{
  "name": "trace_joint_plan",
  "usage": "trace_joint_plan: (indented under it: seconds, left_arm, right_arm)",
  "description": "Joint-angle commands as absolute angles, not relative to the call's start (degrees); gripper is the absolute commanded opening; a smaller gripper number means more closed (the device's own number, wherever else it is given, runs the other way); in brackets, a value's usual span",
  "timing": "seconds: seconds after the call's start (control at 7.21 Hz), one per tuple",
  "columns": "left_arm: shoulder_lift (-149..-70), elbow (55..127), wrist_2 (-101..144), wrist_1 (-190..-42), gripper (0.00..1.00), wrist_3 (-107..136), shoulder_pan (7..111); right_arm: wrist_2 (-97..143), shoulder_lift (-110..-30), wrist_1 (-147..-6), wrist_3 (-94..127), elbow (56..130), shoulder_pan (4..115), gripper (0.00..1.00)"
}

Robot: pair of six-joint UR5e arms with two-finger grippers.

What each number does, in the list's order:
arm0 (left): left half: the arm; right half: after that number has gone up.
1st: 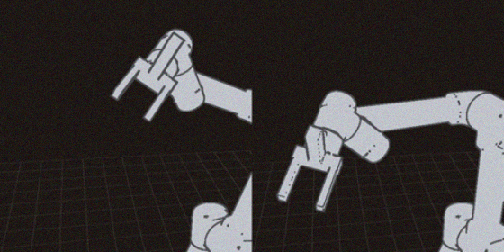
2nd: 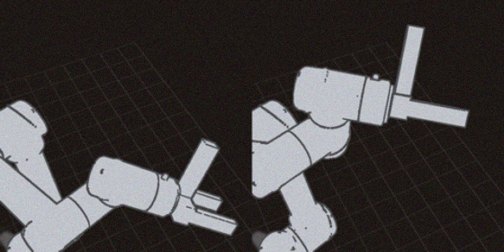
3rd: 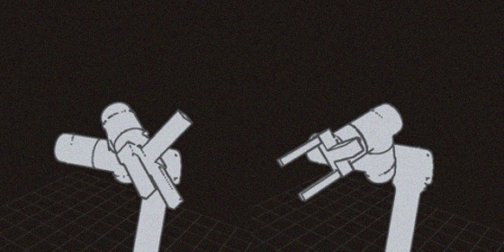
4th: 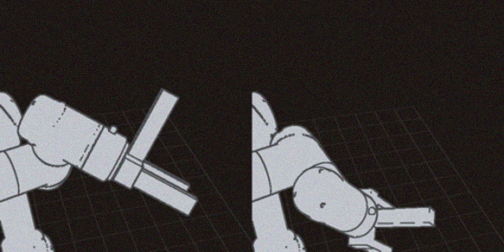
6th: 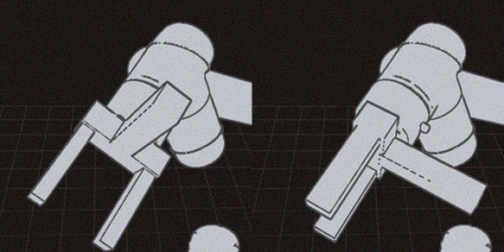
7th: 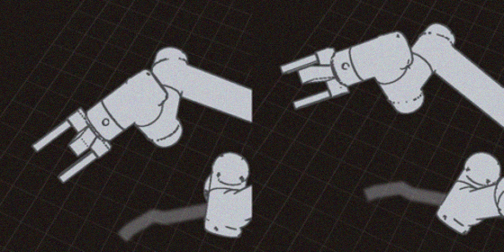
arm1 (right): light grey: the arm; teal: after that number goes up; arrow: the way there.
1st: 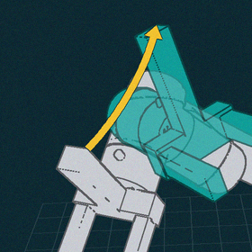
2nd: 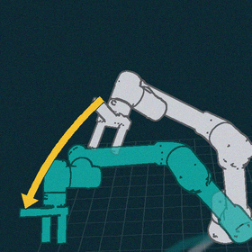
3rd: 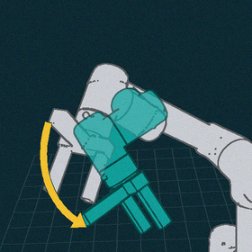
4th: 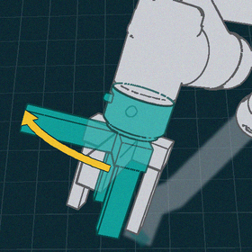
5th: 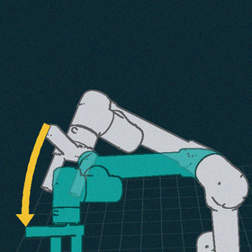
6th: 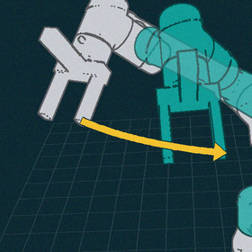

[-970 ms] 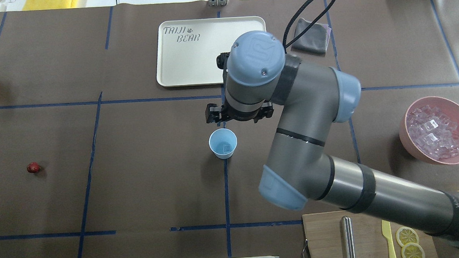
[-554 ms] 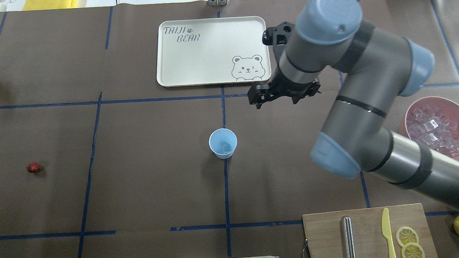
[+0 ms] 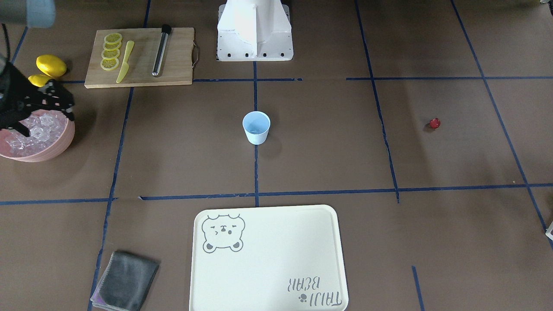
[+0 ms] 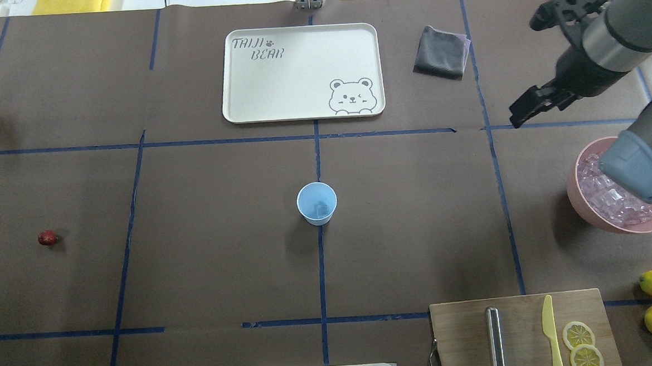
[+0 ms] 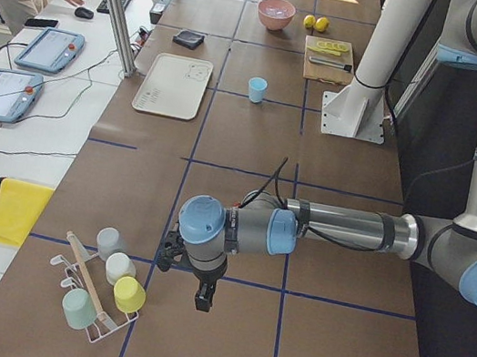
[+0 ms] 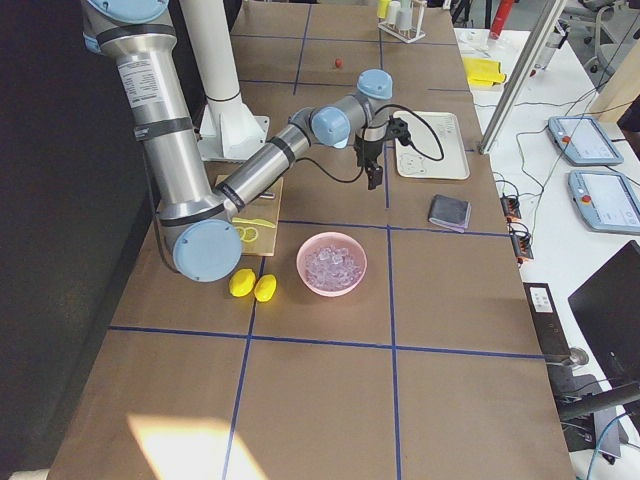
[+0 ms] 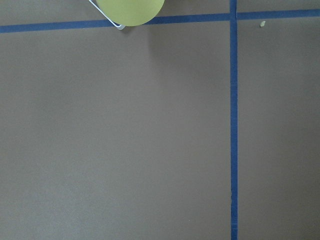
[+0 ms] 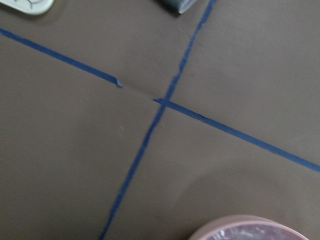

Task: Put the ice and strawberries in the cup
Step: 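Move the right gripper back over the ice bowl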

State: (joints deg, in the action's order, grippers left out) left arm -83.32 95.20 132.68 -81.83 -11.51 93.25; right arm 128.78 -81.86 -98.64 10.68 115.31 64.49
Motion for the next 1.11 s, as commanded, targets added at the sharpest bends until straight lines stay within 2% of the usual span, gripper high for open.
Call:
trace_joint_plan:
  seconds: [0.0, 0.55, 0.97]
  left_arm:
    - [-83.32, 95.27, 132.71, -81.91, 1.00, -11.51, 93.25]
    - [-83.32, 95.45, 132.71, -81.74, 1.00, -11.60, 93.25]
    - [-83.32, 95.45, 132.71, -81.56, 1.00, -11.60, 93.25]
  right_arm:
    - [129.73, -90.41, -96.09, 1.15, 115.23, 68.20, 1.00]
    - [128.24, -92.90, -74.32, 17.36, 106.11, 64.79, 0.99]
    - [125.42, -94.39, -72.60, 23.81, 106.52, 60.39, 0.95]
